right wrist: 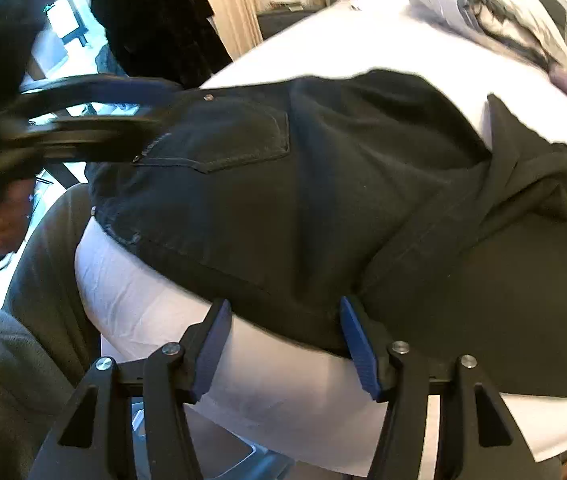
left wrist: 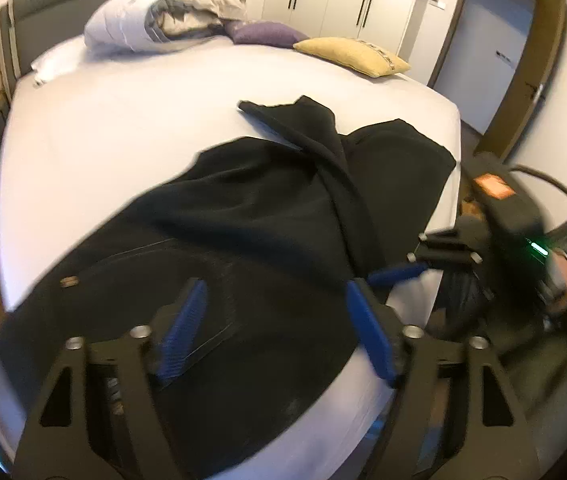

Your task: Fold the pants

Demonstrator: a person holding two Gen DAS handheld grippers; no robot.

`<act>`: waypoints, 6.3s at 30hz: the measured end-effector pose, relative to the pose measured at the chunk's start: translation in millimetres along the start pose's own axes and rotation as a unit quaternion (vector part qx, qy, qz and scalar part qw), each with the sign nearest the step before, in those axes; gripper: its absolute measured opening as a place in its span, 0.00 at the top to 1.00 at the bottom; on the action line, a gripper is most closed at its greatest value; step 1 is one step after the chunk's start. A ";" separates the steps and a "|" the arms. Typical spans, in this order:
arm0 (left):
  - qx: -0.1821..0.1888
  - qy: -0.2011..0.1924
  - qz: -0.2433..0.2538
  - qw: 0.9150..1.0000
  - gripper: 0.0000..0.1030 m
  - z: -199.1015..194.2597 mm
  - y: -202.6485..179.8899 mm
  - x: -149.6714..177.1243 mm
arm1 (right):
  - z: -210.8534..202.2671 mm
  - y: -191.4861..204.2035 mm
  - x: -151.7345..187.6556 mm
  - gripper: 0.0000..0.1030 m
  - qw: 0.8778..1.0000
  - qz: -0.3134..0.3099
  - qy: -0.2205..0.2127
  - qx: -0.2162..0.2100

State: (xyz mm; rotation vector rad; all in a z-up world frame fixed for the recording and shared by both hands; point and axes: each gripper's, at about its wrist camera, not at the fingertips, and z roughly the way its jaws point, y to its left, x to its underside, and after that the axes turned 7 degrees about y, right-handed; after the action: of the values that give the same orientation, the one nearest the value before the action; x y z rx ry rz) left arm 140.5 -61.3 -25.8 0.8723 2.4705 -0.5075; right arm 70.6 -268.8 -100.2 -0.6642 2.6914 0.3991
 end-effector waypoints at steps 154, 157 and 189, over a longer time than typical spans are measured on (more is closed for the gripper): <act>0.036 0.046 -0.233 0.971 0.98 178.4 108.5 -199.8 | -103.5 -314.1 241.4 0.97 0.668 0.662 -0.338 0.026; 0.124 0.033 -0.179 0.975 0.98 154.7 64.5 -207.6 | -103.4 -313.2 239.0 0.97 0.670 0.661 -0.337 0.031; 0.150 0.076 -0.135 0.976 0.98 271.8 -110.0 -301.3 | -103.1 -313.5 244.8 0.96 0.668 0.652 -0.358 0.009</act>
State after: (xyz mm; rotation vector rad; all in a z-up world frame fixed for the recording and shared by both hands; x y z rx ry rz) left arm 358.1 -418.7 -66.5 0.7100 2.7150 -0.9618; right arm -6.0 -667.9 -160.3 1.3209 1.8689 0.7208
